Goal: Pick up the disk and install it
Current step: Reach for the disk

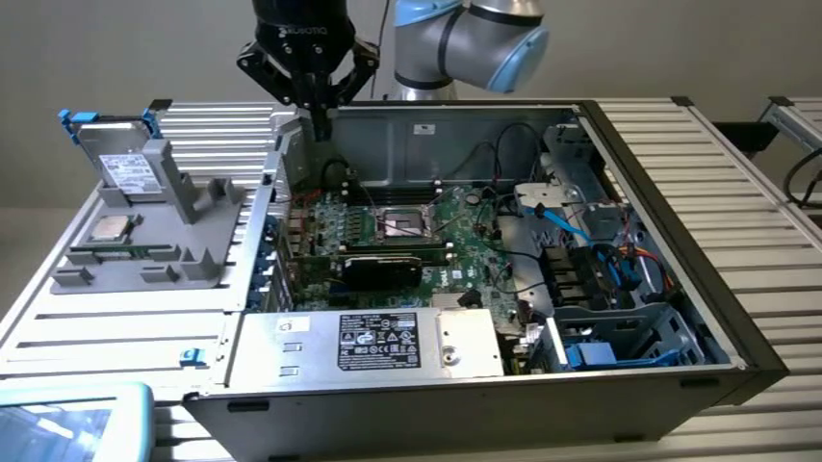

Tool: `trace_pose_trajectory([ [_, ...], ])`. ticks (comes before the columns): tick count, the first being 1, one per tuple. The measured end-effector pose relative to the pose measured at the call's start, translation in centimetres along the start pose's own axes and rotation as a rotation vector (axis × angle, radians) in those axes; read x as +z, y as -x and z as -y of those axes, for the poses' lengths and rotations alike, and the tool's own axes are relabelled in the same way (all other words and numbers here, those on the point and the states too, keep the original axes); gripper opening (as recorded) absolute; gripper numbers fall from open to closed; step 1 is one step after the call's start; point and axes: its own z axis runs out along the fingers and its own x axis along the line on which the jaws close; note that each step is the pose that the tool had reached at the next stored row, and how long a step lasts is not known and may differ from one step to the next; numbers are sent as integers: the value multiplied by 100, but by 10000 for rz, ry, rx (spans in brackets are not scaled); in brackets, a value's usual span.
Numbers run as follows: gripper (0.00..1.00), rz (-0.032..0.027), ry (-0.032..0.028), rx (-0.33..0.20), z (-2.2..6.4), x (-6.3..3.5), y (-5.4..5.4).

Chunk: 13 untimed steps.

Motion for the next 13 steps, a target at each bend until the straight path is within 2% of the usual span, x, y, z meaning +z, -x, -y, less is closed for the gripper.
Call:
trace_pose_trajectory([
  [5, 11, -58, 0, 2, 13, -26, -200],
  [13, 11, -68, -1, 3, 22, -33, -563],
])
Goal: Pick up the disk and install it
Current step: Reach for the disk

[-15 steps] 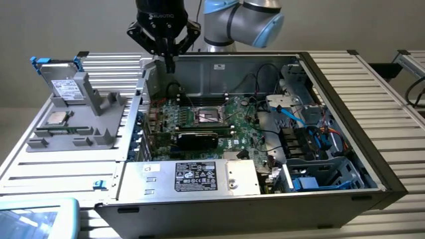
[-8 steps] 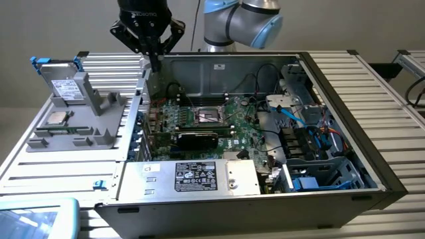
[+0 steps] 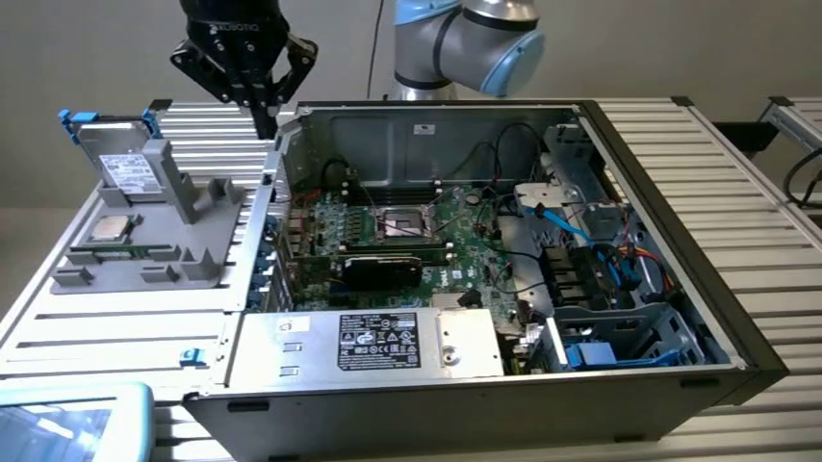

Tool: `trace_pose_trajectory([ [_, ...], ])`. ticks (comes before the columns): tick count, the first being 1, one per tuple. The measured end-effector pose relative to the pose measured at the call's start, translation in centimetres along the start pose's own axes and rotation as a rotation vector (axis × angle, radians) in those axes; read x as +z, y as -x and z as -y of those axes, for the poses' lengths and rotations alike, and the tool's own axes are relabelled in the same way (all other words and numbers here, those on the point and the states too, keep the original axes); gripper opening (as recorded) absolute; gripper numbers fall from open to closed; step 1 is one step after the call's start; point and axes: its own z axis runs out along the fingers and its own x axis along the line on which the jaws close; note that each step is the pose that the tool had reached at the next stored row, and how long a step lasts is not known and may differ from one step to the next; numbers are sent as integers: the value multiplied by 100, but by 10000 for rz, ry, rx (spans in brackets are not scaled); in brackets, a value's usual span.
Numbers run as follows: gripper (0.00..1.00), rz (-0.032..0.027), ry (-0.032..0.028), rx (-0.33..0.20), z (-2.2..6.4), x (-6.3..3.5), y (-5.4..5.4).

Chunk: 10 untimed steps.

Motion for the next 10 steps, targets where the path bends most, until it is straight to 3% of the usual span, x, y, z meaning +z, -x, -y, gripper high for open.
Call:
trace_pose_trajectory([
  [6, 11, 0, 0, -3, -15, -2, -235],
  [10, 11, -2, -4, -13, -88, 0, -374],
])
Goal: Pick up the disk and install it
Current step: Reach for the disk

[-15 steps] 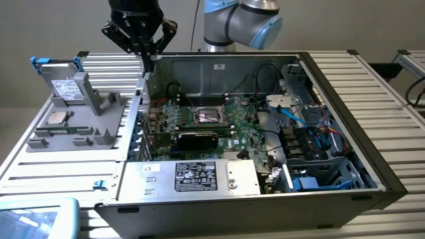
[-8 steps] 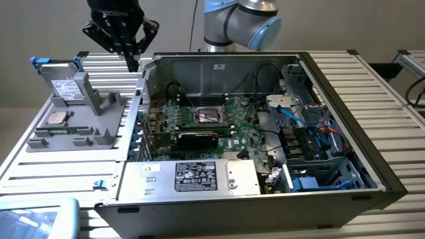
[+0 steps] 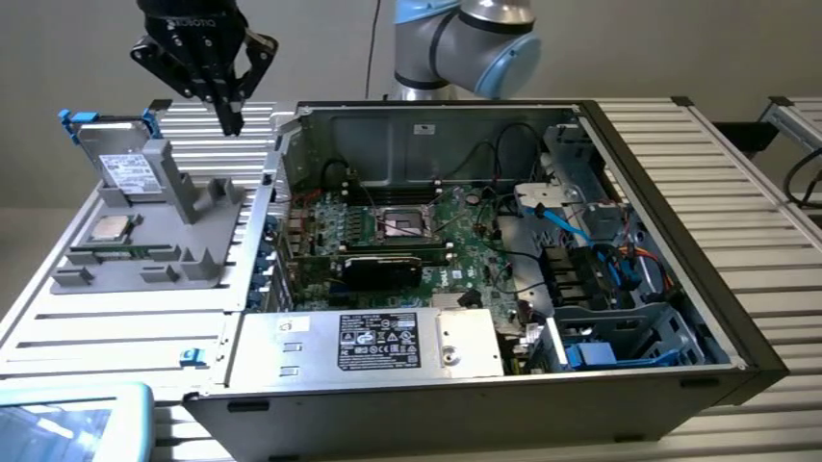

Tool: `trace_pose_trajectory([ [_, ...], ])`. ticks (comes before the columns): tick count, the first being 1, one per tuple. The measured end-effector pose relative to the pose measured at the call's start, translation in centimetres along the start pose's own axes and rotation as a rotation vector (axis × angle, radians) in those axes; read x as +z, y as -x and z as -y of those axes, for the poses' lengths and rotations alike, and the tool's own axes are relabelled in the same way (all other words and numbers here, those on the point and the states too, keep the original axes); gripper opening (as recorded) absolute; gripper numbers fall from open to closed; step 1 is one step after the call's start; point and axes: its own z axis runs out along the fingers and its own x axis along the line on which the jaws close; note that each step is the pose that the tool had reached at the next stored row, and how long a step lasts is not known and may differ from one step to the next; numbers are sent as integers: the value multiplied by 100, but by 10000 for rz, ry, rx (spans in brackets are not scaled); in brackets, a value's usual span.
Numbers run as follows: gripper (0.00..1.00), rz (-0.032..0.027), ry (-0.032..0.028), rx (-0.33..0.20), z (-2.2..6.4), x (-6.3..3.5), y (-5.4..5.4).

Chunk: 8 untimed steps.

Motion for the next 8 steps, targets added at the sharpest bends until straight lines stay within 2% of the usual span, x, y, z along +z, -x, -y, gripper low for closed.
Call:
trace_pose_trajectory([
  [8, 11, 1, -13, -14, -163, 23, -289],
])
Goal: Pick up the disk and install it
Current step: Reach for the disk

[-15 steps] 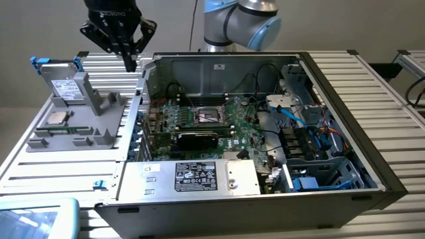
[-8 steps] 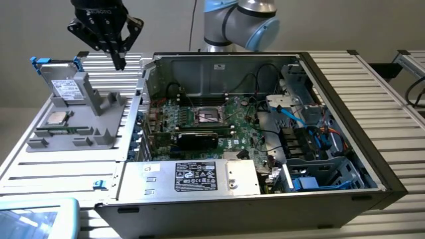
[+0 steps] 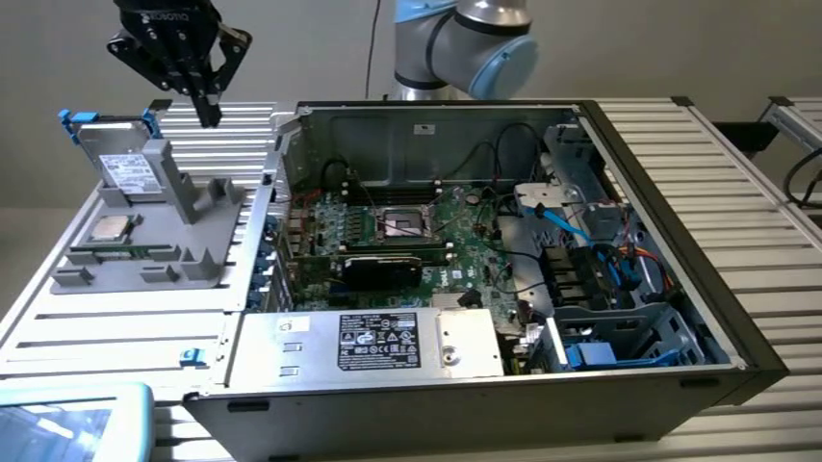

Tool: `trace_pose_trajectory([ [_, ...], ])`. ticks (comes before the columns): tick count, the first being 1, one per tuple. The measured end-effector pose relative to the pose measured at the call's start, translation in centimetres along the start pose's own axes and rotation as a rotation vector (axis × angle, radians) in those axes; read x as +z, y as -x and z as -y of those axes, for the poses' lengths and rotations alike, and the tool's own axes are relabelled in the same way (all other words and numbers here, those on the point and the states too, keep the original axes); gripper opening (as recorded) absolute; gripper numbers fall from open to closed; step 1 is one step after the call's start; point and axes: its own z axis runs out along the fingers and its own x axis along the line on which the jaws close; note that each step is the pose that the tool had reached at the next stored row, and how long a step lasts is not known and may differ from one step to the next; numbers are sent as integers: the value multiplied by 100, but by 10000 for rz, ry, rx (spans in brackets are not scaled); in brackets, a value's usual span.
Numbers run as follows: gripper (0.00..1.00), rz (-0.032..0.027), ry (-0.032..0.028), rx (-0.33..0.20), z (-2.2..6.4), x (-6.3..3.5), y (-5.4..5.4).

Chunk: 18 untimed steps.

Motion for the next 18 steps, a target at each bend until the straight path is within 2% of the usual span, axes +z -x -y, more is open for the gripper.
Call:
trace_pose_trajectory([
  [4, 11, 0, -3, -10, -69, 11, -155],
  [18, 11, -1, -3, -30, -254, 69, -795],
])
